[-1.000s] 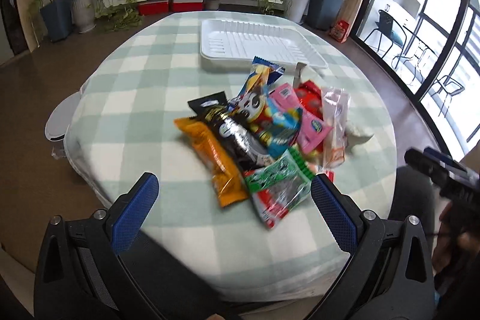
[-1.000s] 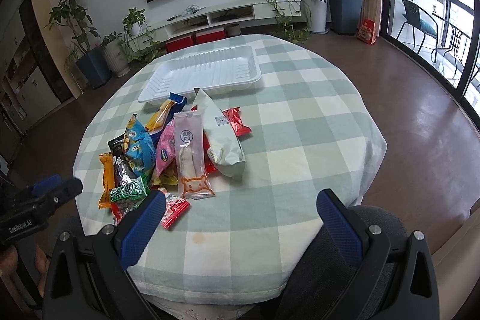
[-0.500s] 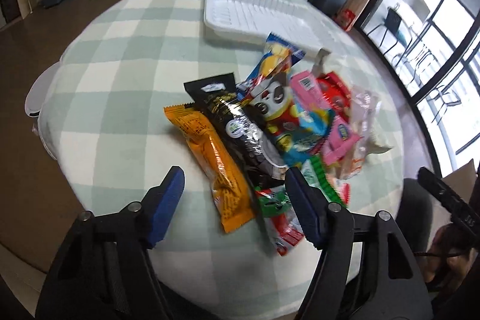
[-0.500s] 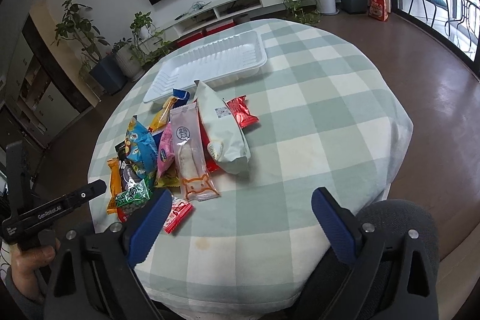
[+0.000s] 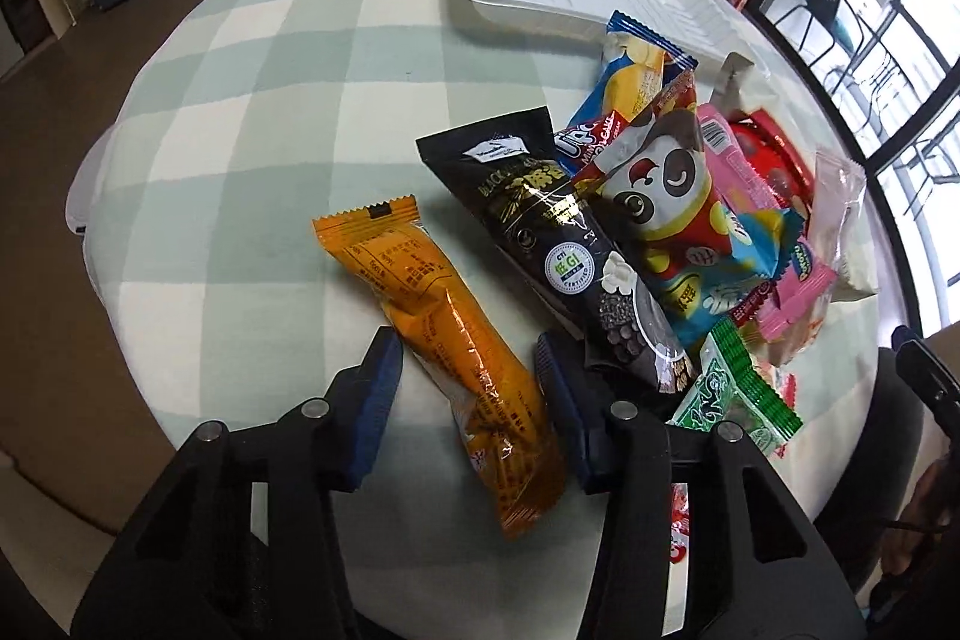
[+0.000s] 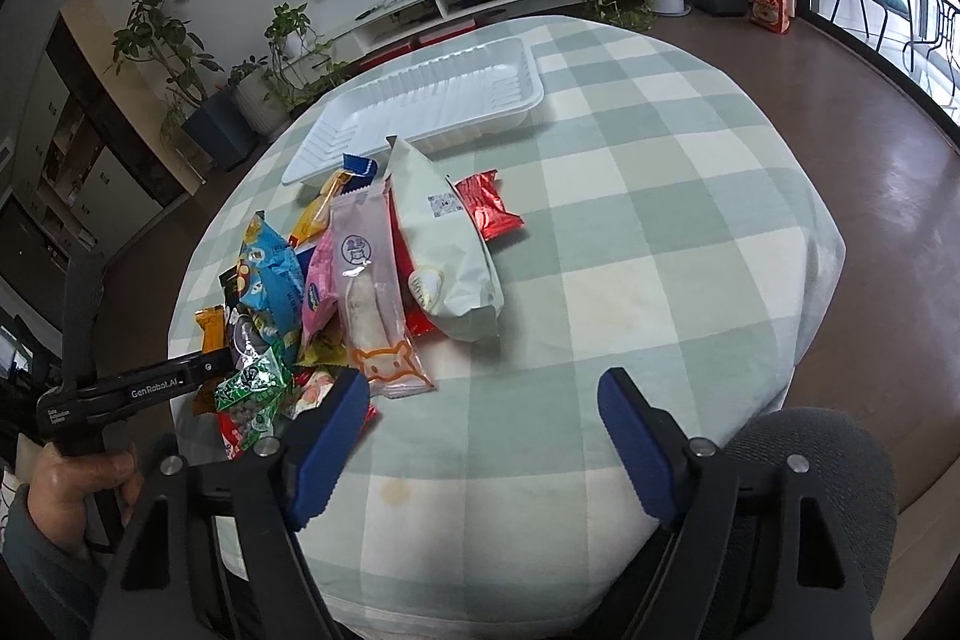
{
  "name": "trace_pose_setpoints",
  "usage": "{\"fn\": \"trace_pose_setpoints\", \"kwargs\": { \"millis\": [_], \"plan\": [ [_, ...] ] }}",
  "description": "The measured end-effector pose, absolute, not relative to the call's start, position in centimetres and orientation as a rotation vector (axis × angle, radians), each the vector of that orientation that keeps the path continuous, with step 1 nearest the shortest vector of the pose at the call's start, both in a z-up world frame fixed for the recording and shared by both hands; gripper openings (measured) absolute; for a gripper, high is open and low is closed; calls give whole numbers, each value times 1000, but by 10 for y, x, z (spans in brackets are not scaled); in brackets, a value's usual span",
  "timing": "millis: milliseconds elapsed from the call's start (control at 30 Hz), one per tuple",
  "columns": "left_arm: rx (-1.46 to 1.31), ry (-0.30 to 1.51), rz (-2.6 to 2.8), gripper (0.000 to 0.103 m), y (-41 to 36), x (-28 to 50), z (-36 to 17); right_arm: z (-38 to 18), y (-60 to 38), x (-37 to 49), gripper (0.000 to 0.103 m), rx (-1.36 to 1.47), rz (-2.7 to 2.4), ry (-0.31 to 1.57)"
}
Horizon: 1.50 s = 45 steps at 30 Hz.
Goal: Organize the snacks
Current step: 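Grasp the orange snack bar with the left gripper while the right gripper grasps the white-and-red bag, then lift the orange bar with the left gripper while the right gripper lifts the white bag toward the tray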
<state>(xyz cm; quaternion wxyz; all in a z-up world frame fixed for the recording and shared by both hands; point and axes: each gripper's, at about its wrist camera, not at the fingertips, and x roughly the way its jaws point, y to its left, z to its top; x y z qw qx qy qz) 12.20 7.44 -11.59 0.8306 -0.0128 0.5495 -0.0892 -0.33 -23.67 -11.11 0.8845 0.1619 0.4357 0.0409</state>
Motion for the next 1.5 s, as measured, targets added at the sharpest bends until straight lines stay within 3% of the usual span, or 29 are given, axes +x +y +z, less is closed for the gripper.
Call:
{"fn": "trace_pose_setpoints", "kwargs": {
  "millis": [133, 200, 267, 367, 567, 867, 1500],
  "plan": [
    [-21, 1155, -188, 44, 74, 126, -116, -110, -238, -1, 70, 327, 93, 904],
    [18, 1139, -193, 27, 73, 127, -117, -108, -239, 0, 70, 326, 102, 900],
    [45, 1136, -199, 21, 74, 126, -117, -107, -241, 3, 70, 322, 106, 907],
    [29, 1141, -244, 20, 82, 126, -117, -103, -245, 12, 69, 296, 122, 911],
    [48, 1140, -291, 19, 88, 113, -118, -98, -247, 44, 47, 199, 175, 942],
    [48, 1127, -331, 19, 92, 101, -119, -113, -221, 88, 47, 56, 262, 1074],
    [38, 1094, -347, 19, 94, 101, -119, -125, -196, 112, 55, -99, 317, 1150]
  ]
}}
